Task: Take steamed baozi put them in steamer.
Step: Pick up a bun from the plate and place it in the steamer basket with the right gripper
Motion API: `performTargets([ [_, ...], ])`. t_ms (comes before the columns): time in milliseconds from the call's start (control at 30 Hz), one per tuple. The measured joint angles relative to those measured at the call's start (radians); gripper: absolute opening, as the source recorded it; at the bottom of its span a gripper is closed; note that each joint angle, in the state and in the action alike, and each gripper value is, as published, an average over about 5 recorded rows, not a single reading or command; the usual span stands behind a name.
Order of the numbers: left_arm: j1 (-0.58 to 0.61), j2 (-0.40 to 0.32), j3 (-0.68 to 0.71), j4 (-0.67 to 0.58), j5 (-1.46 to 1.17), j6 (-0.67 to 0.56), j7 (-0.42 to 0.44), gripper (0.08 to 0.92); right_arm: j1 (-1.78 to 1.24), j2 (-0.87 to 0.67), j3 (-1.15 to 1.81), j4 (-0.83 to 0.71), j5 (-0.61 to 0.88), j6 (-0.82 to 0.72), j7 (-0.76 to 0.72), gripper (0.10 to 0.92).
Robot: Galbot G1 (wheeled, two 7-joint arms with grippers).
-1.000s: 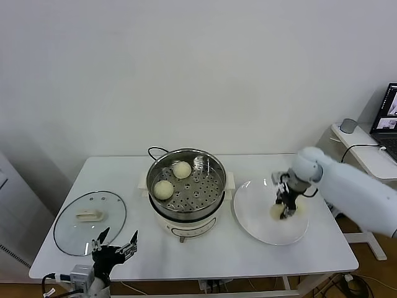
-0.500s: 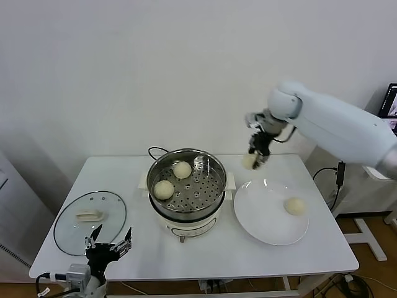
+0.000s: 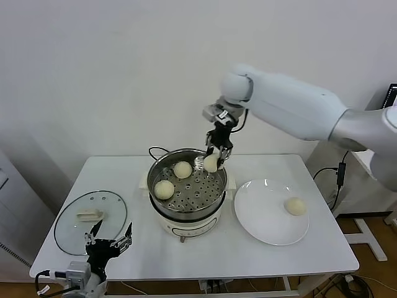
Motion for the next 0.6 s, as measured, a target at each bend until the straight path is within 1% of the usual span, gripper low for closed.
performTargets([
  [167,0.002,0.0,0.002,-0.005,0.002,0.0,-0.001,0.823,-0.042,0.046,0.029,0.014,-0.134,0.208,0.024,0.422],
  [300,0.003,0.0,0.003,-0.007,0.002,0.0,-0.001,0.823,-0.079,0.074,0.047,0.035,-0.24,0.342,0.048,0.424],
  [433,0.005,0.0,0.004,-0.008,0.001,0.0,-0.001,0.823,-0.113,0.094,0.057,0.059,-0.33,0.433,0.066,0.423],
  [600,0.006,0.0,0.004,-0.011,-0.002,0.0,-0.001,0.823,-0.152,0.116,0.071,0.074,-0.417,0.508,0.082,0.423],
])
